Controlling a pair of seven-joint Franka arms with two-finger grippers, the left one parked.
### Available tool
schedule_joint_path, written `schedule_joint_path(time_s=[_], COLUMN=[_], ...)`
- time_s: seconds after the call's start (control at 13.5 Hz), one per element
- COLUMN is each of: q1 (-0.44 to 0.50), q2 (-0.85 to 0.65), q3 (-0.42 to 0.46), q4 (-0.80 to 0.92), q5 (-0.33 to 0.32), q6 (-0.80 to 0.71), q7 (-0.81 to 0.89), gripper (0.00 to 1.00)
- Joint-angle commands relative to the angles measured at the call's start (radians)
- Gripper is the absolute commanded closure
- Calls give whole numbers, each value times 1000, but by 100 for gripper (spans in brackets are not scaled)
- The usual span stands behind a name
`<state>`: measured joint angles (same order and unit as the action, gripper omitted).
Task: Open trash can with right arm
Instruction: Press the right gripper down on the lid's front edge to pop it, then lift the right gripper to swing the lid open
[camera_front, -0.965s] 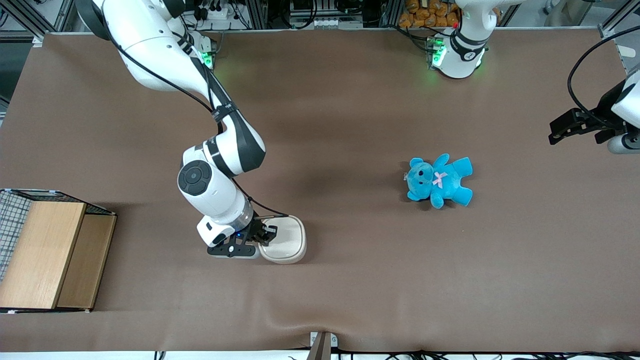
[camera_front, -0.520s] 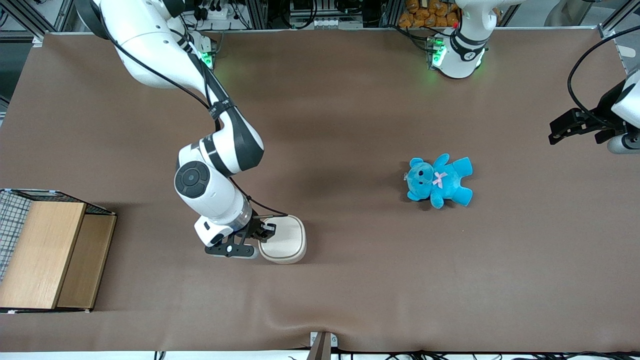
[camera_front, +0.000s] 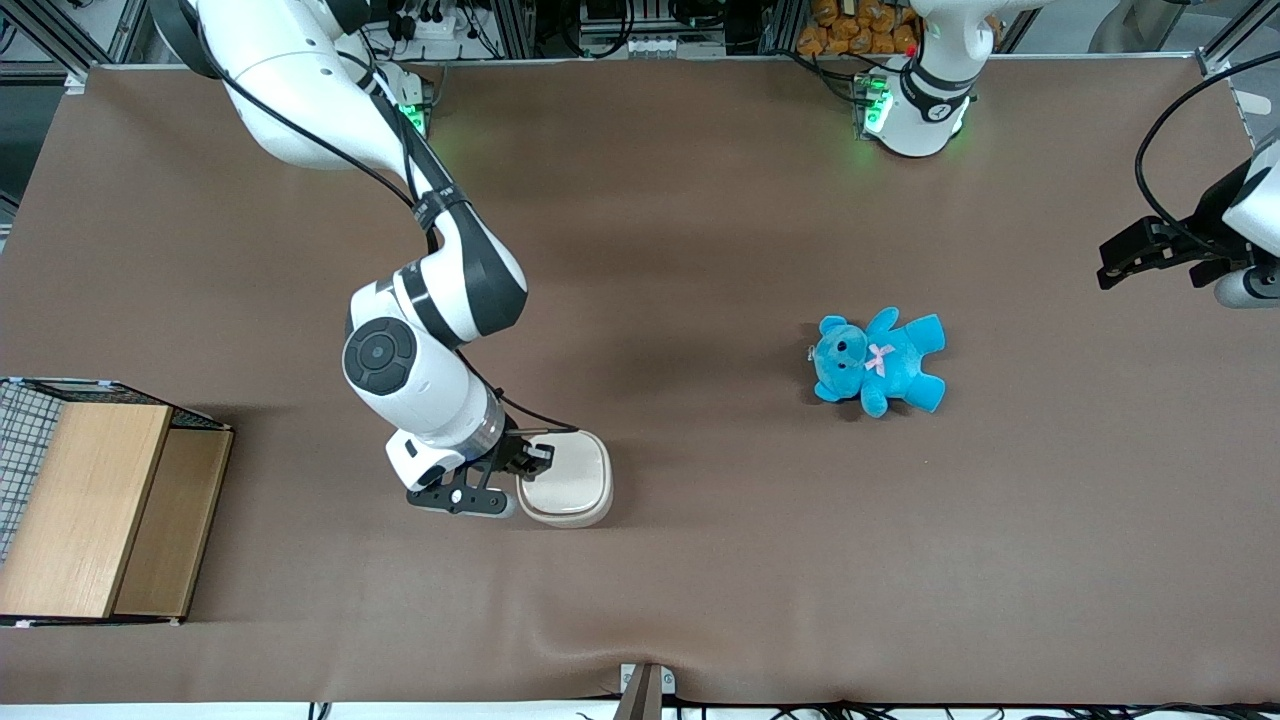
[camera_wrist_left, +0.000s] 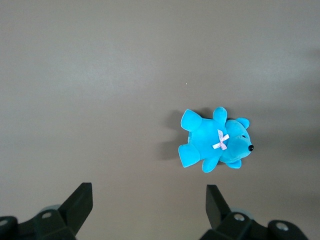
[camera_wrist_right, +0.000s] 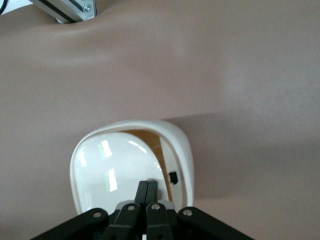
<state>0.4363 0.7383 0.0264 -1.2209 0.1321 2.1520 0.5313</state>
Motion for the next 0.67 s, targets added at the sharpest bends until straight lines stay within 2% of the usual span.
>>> schedule_joint_path(time_s=[0.0,0.22,0.59], q1=[-7,-7,-5], q2=[-5,-5,-5], q3=[30,63,93], q4=[69,92,129], q5=[-8,3,81], q6=[-81,-95,-95], q7=[68,111,193], gripper=[100,100,100])
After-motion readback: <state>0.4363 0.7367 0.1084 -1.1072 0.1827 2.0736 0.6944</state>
